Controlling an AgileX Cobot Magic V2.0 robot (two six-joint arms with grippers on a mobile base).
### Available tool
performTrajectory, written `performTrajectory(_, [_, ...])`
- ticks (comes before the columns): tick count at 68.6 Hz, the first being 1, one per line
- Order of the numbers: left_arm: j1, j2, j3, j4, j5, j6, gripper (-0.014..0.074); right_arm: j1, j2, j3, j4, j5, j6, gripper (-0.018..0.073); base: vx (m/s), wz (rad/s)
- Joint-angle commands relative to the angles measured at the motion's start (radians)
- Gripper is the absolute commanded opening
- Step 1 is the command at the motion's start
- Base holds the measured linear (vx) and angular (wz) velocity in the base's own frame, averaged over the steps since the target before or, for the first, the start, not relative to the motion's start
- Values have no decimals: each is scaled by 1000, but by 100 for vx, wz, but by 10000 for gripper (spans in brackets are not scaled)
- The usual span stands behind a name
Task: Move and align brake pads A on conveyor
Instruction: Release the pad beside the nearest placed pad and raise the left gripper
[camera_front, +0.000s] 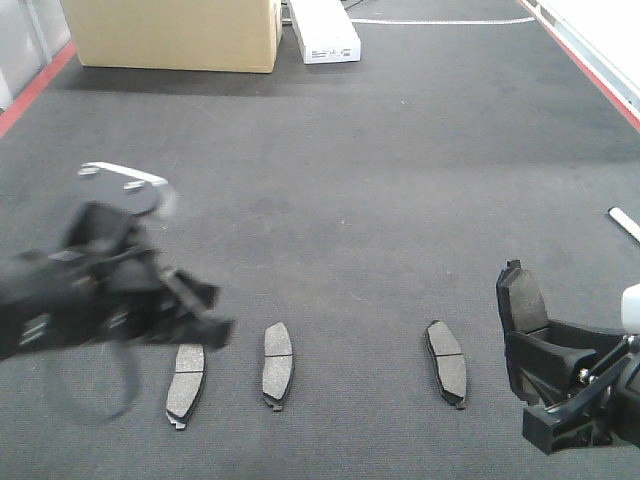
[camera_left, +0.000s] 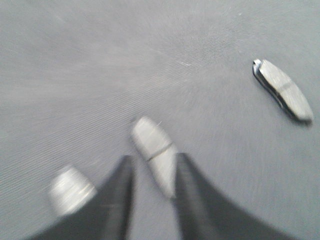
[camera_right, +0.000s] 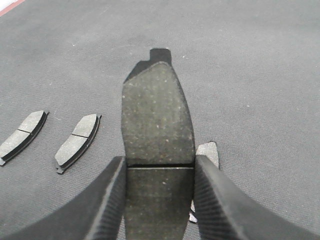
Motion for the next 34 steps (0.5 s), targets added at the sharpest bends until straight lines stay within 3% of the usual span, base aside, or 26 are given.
performTrajectory(1, [-3,-137,35,18,-72,5,-1,-3,-4,-32,-3,-91,-7,29,0,0])
performTrajectory(17, [-3,-447,266,35,-282,5,-8,-3,-4,-32,-3,-91,-7,29,0,0])
performTrajectory(34, [-3,-740,446,35,-292,5,-8,-3,-4,-32,-3,-91,-7,29,0,0])
